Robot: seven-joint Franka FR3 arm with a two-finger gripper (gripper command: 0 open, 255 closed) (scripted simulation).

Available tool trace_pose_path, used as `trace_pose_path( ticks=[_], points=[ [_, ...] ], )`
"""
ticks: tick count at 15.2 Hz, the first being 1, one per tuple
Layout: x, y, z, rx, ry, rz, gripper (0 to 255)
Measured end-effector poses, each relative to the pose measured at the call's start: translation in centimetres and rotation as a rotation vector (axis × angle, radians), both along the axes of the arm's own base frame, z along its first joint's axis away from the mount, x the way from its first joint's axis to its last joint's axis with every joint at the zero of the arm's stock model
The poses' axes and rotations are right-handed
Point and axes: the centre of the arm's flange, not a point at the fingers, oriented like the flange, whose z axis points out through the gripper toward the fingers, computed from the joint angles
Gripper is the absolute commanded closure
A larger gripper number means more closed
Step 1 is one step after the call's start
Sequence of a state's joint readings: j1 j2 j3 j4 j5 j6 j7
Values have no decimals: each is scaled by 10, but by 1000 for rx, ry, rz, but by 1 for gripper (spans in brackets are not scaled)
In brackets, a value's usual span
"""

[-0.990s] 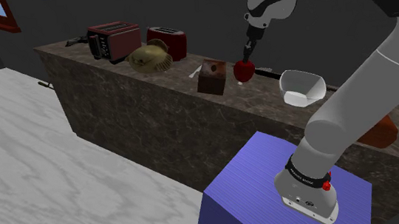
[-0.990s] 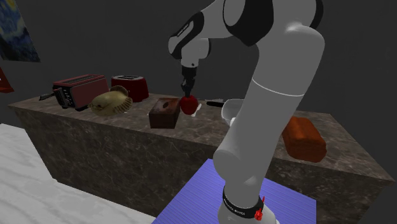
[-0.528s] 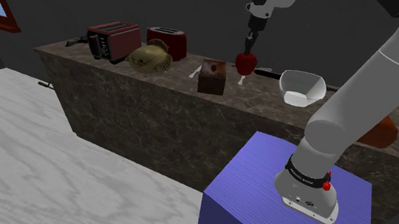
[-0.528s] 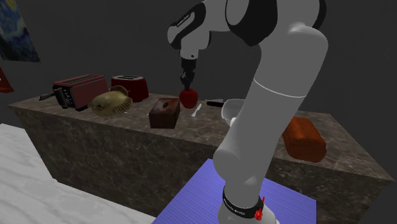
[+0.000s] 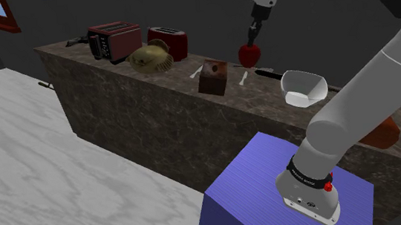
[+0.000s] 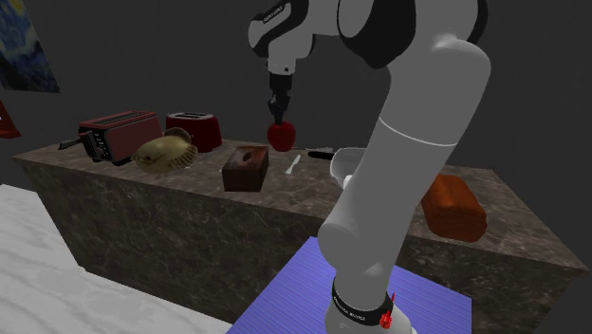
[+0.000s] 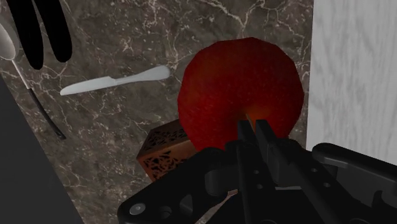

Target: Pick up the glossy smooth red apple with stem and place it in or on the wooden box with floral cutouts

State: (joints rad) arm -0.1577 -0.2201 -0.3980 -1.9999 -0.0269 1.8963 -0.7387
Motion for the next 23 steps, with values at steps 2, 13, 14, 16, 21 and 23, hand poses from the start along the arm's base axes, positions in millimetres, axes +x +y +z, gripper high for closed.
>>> trace_pose_path(
  ticks=[2, 13, 14, 16, 21, 23],
  points=[
    [5, -1, 9, 0, 0, 0, 255],
    [135, 5, 58, 0, 0, -1, 255],
    [144, 4, 61, 0, 0, -2, 255],
    [167, 5, 72, -1, 0, -2, 255],
    [175, 8, 50, 1, 1, 0, 255],
    [175, 8, 41, 1, 1, 0, 255]
  ],
)
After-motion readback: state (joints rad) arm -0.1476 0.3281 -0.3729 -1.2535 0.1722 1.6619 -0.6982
